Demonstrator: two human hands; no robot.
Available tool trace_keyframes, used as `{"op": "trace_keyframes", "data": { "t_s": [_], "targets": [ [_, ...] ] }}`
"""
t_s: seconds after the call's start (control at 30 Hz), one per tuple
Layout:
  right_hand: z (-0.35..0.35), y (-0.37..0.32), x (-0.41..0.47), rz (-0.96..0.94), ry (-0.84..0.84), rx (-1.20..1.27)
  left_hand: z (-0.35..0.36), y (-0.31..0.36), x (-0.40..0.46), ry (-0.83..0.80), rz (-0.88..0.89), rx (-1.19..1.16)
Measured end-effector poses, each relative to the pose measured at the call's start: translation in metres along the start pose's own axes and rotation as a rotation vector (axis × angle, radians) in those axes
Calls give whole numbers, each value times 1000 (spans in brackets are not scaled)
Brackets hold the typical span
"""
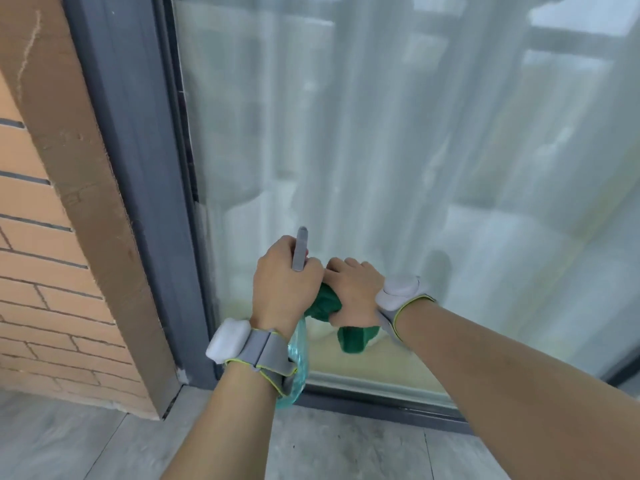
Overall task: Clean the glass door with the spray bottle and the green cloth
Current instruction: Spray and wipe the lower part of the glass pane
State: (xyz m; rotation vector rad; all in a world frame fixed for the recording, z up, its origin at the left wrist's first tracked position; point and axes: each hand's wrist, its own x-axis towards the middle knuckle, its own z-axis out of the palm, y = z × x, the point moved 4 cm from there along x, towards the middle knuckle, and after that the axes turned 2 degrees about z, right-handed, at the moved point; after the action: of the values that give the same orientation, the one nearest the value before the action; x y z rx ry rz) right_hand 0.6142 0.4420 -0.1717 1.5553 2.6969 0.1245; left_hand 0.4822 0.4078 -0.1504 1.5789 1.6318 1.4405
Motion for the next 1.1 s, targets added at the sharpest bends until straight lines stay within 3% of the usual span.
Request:
{"op": "trace_keyframes", "data": {
  "t_s": [0.1, 0.23, 0.53, 0.7, 0.9, 1.1],
  "targets": [
    [-3, 0, -14, 184, -231, 126, 1, 32, 0, -95, -65, 16],
    [-3, -3, -36, 366, -289, 211, 0, 65, -12, -200, -107, -11],
    [22, -3, -70, 313, -422, 352, 24, 46, -55, -233, -78, -13],
    [7, 18, -87, 317, -376, 382, 24, 65, -64, -251, -103, -39],
    [-29, 56, -79, 306, -99, 160, 37, 121, -38, -251, -85, -147],
    [-38, 86, -86, 260, -29, 58, 66, 171, -31, -252, -11, -117]
  ]
}}
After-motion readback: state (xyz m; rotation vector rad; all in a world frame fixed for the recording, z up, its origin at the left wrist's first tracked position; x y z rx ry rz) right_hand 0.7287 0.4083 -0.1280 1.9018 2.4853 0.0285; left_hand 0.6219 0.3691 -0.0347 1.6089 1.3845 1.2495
